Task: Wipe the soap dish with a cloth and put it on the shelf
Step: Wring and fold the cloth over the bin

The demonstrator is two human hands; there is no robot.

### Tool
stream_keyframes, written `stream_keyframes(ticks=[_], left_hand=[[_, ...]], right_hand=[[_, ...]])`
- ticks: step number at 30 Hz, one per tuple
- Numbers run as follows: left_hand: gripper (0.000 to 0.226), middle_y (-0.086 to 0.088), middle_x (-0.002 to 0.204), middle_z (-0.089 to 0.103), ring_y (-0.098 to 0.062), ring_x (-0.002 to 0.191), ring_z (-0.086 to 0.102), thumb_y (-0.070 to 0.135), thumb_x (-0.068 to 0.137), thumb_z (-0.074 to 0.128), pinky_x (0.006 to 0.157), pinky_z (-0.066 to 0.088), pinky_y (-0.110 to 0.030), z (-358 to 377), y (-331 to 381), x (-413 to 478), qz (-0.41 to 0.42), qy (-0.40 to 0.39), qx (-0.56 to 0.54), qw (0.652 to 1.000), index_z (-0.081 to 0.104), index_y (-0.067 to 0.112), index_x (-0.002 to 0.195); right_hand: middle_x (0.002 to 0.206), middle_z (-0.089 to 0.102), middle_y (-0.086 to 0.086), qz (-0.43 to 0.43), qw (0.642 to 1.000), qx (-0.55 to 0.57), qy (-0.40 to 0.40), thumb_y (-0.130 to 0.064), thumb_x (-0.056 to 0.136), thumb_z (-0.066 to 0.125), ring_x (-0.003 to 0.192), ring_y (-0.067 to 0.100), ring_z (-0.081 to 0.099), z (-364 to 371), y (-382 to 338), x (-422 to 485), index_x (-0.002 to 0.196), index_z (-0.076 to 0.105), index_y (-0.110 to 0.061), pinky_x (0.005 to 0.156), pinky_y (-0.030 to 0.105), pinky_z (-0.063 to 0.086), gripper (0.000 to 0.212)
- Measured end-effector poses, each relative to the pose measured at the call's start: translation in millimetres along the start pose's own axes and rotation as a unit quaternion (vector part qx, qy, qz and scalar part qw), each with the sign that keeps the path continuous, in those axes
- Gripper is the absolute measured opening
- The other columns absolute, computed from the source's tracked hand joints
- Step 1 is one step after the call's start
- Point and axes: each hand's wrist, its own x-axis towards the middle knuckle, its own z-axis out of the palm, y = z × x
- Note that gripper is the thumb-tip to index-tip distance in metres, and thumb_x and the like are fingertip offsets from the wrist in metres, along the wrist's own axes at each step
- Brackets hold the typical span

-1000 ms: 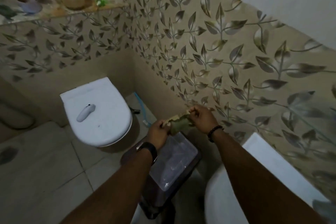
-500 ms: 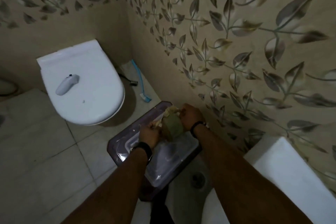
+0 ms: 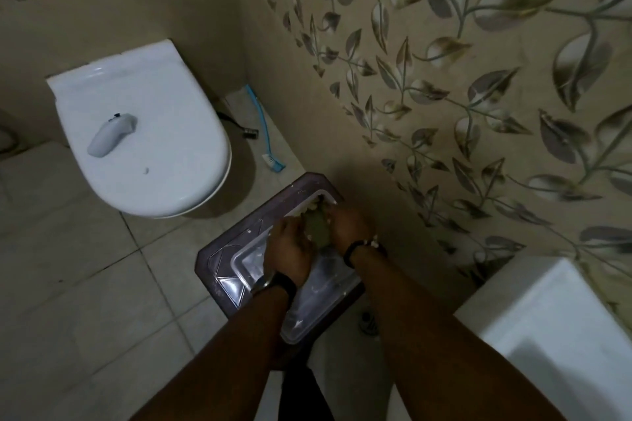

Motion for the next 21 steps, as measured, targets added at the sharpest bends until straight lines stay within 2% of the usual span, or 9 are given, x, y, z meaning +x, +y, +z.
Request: stream_keyframes(ticks=[3,5,7,9,13,17,18,21], left_hand=[[0.036,-0.016,0.131,0.065,-0.034,0.118,0.059,0.007,0.093,0.059,0.099,0.042,-0.031,1.4,-2.2,-0.3,0.079,-0.067,0.09,0.991,0.063,0.008,0.129],[0.047,-0.012,0.149,0.053,-0.03,0.134,0.049,0.014,0.097,0.056,0.111,0.037,-0.035,4.6,-6.4,1.2,0.09,-0.119,0.143,0.978,0.051,0.014,0.144],[0.055,-0.008,0.159,0.041,-0.028,0.144,0.039,0.016,0.098,0.055,0.116,0.034,-0.036,8.3,-11.8,3.4,0.084,-0.143,0.163,0.972,0.042,0.018,0.152],[0.057,-0.004,0.161,0.037,-0.027,0.144,0.038,0.017,0.098,0.056,0.116,0.036,-0.036,11.9,-17.4,5.2,0.081,-0.163,0.184,0.966,0.039,0.021,0.153],[0.059,-0.004,0.16,0.04,-0.026,0.141,0.042,0.015,0.096,0.059,0.114,0.038,-0.035,20.4,-26.8,9.8,0.054,-0.175,0.191,0.964,0.04,0.02,0.152],[0.051,-0.007,0.152,0.049,-0.026,0.135,0.049,0.016,0.096,0.059,0.115,0.038,-0.039,23.8,-21.7,17.0,0.036,-0.186,0.183,0.965,0.048,0.017,0.146],[0.047,-0.009,0.15,0.051,-0.027,0.134,0.05,0.016,0.098,0.056,0.114,0.04,-0.04,22.8,-19.4,17.8,0.033,-0.186,0.172,0.967,0.05,0.017,0.144],[0.038,-0.012,0.145,0.056,-0.029,0.13,0.054,0.02,0.103,0.047,0.112,0.041,-0.041,12.3,-10.5,12.9,0.063,-0.174,0.15,0.971,0.054,0.015,0.14]], right_hand=[[0.137,0.06,0.018,-0.02,0.999,-0.008,-0.028,-0.027,0.105,0.044,0.122,0.036,0.058,5.4,-5.3,0.8,0.133,0.059,-0.009,0.103,0.04,0.045,0.037],[0.142,0.055,0.018,-0.03,0.998,-0.032,-0.036,-0.019,0.102,0.049,0.129,0.035,0.053,9.9,-5.2,1.6,0.136,0.056,-0.008,0.105,0.039,0.042,0.037],[0.15,0.049,0.013,-0.031,0.997,-0.037,-0.053,-0.023,0.105,0.046,0.136,0.031,0.046,14.1,-5.1,3.1,0.143,0.051,-0.012,0.111,0.038,0.037,0.04],[0.158,0.039,0.009,-0.038,0.994,-0.033,-0.093,-0.034,0.108,0.037,0.143,0.029,0.037,20.9,-1.0,6.1,0.15,0.042,-0.015,0.118,0.037,0.029,0.047],[0.151,0.045,0.02,-0.028,0.991,-0.076,-0.105,-0.011,0.101,0.05,0.138,0.037,0.042,33.8,2.5,8.3,0.143,0.048,-0.005,0.111,0.039,0.036,0.043],[0.164,0.027,0.011,-0.022,0.986,-0.014,-0.167,-0.04,0.106,0.028,0.148,0.033,0.027,28.1,-11.1,18.2,0.153,0.034,-0.016,0.119,0.044,0.023,0.053],[0.164,0.025,0.009,-0.03,0.984,-0.013,-0.173,-0.042,0.107,0.026,0.149,0.031,0.026,24.6,-12.6,19.0,0.154,0.032,-0.017,0.12,0.044,0.021,0.054],[0.156,0.04,0.012,-0.032,0.981,-0.005,-0.193,-0.035,0.106,0.037,0.139,0.031,0.04,16.9,-14.2,12.2,0.147,0.043,-0.013,0.119,0.045,0.03,0.046]])
